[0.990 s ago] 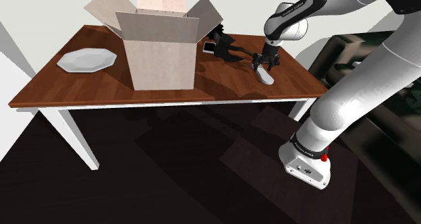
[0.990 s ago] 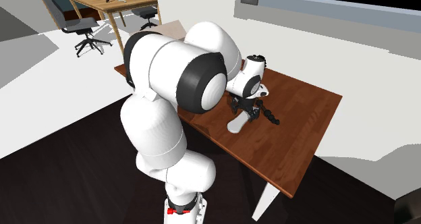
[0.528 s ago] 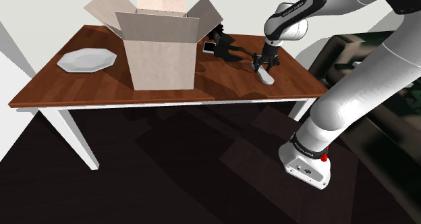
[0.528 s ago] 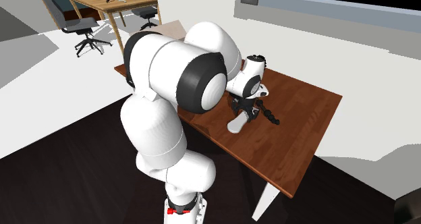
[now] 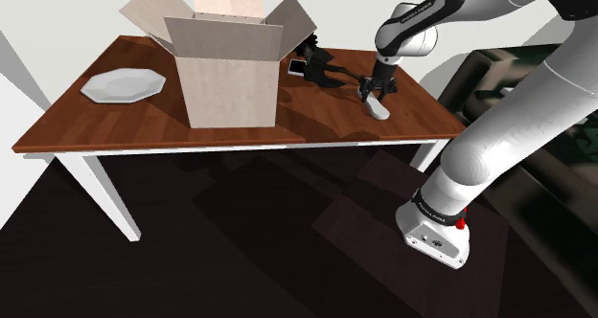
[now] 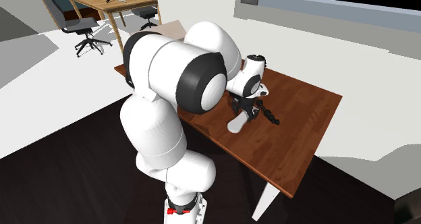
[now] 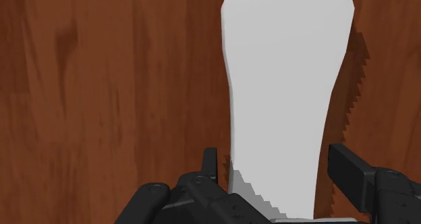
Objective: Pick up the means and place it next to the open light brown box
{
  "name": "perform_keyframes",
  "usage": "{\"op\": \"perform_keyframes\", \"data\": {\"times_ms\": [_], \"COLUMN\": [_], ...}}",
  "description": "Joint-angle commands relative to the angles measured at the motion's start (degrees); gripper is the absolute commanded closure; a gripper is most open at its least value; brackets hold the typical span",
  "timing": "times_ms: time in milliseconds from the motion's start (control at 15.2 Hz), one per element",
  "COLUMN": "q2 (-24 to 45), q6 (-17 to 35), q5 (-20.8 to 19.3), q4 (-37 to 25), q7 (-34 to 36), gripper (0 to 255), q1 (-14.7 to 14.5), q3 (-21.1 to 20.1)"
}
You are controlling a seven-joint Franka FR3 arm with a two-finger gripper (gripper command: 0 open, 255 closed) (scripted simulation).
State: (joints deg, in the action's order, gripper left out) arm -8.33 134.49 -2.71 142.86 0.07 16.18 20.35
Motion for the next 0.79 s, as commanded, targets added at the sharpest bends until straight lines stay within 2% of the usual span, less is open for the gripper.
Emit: {"op": "perform_keyframes", "data": {"times_ms": [0,726], "q2": [-0.96,-6.28], "q6": [-1.3,-10.63], "q5": [-0.37,-1.9], "q4": [-0.4,-4.61], "q7": [0.24,1.65], "gripper": [255,255], "q1": [0.1,0.42], "q3": [-0.08,-1.0]}}
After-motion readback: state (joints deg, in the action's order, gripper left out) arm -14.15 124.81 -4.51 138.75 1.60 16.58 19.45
